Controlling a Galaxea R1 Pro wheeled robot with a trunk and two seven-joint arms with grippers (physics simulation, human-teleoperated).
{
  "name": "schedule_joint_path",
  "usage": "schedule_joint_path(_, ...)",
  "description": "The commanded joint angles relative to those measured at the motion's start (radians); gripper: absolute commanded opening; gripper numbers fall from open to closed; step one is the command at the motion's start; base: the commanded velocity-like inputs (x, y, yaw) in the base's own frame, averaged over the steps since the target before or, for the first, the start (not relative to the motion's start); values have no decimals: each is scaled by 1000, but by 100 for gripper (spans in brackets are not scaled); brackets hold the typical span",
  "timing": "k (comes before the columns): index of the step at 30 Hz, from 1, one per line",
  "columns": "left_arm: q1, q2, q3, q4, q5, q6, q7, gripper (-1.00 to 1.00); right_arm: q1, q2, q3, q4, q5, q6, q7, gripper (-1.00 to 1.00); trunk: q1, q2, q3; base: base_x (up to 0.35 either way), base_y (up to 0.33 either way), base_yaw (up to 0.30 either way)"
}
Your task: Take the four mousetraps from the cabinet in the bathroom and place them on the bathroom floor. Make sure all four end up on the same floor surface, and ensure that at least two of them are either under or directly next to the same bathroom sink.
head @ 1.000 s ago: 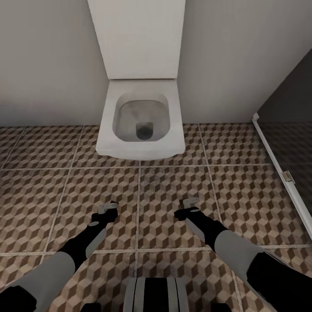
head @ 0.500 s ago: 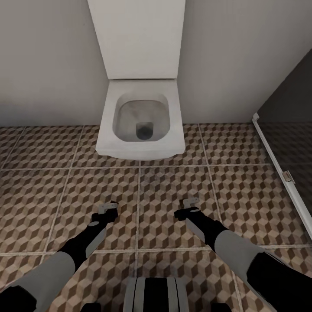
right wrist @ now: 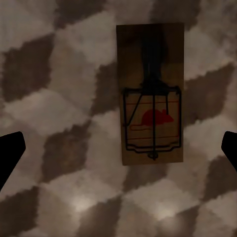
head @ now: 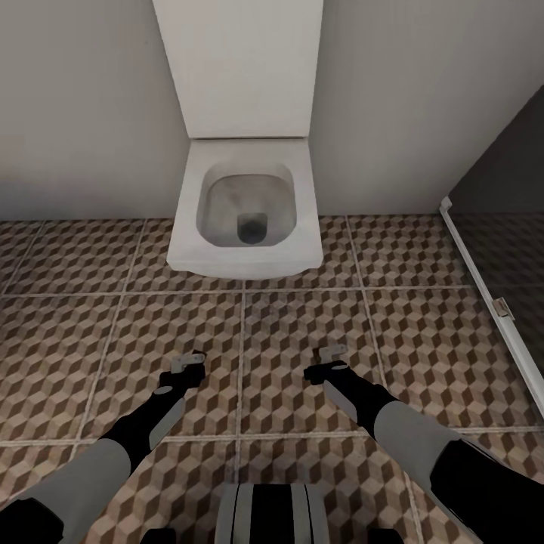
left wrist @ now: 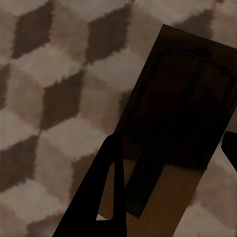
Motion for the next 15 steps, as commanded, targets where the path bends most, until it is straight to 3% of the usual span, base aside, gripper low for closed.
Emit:
schedule_joint_path(1, -1, 1, -9, -3, 5, 4, 11, -100, -1, -1, 8, -2, -8, 4, -8, 100, 0, 0, -1, 0, 0, 0)
schedule_joint_path(7, -1, 2, -9, -3, 5, 6, 10, -100, -1, -1, 9, -2, -8, 4, -7, 100, 0, 0, -1, 0, 0, 0)
schedule_joint_path(15, -1, 1, -9, -3, 5, 7, 10, -100, -1, -1, 9, -2, -8, 4, -7, 100, 3, -2, -32, 0, 0, 0)
